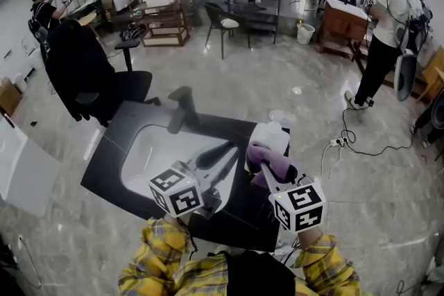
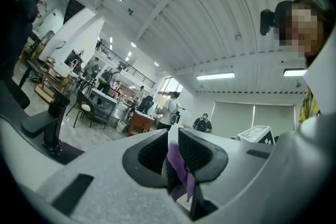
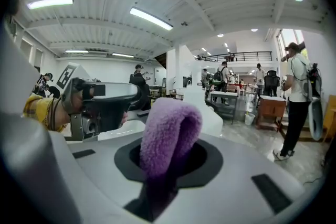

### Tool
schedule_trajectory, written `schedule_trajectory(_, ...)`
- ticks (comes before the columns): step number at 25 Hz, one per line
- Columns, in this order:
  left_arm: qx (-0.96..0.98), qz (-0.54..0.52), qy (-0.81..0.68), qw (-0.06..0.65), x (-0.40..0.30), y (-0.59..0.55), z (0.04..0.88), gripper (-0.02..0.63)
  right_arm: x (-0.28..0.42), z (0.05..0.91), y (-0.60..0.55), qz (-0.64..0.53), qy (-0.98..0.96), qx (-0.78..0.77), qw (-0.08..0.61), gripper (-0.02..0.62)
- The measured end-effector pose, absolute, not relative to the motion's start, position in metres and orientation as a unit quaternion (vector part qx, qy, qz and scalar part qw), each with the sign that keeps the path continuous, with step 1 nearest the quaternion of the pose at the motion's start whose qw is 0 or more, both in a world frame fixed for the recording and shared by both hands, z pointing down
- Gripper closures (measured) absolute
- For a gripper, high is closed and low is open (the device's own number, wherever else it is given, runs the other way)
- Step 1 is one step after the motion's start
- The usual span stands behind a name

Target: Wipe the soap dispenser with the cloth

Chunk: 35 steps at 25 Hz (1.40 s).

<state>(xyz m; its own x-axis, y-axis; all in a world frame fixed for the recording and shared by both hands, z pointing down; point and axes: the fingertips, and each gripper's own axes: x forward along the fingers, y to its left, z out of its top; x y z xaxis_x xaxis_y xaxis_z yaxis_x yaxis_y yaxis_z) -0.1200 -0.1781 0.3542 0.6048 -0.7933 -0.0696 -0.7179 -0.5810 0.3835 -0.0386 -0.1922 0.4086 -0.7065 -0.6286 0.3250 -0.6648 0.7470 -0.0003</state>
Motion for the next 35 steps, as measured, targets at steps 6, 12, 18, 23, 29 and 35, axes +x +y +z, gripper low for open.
schedule_trajectory(6, 0.882, -0.109, -0.427, 0.166, -0.114, -0.177, 0.360, 0.546, -0.037, 0.437, -0.193, 0.079, -0.914, 0.358, 0.171, 0.522)
schedule_trajectory(12, 0.878, -0.092, -0.438, 0.169, -0.115, -0.183, 0.376, 0.546, -0.040, 0.468, -0.196, 0.095, -0.908, 0.363, 0.188, 0.521)
schedule_trajectory(18, 0.878, -0.082, -0.440, 0.173, -0.113, -0.187, 0.385, 0.546, -0.045, 0.492, -0.196, 0.102, -0.903, 0.364, 0.207, 0.521)
schedule_trajectory(23, 0.879, -0.072, -0.437, 0.176, -0.112, -0.188, 0.391, 0.546, -0.045, 0.516, -0.196, 0.112, -0.897, 0.364, 0.227, 0.521)
schedule_trajectory(29, 0.879, -0.070, -0.438, 0.177, -0.118, -0.189, 0.394, 0.546, -0.048, 0.536, -0.196, 0.115, -0.891, 0.359, 0.252, 0.520)
schedule_trajectory(35, 0.883, -0.069, -0.432, 0.174, -0.122, -0.190, 0.396, 0.546, -0.051, 0.554, -0.197, 0.124, -0.887, 0.347, 0.276, 0.522)
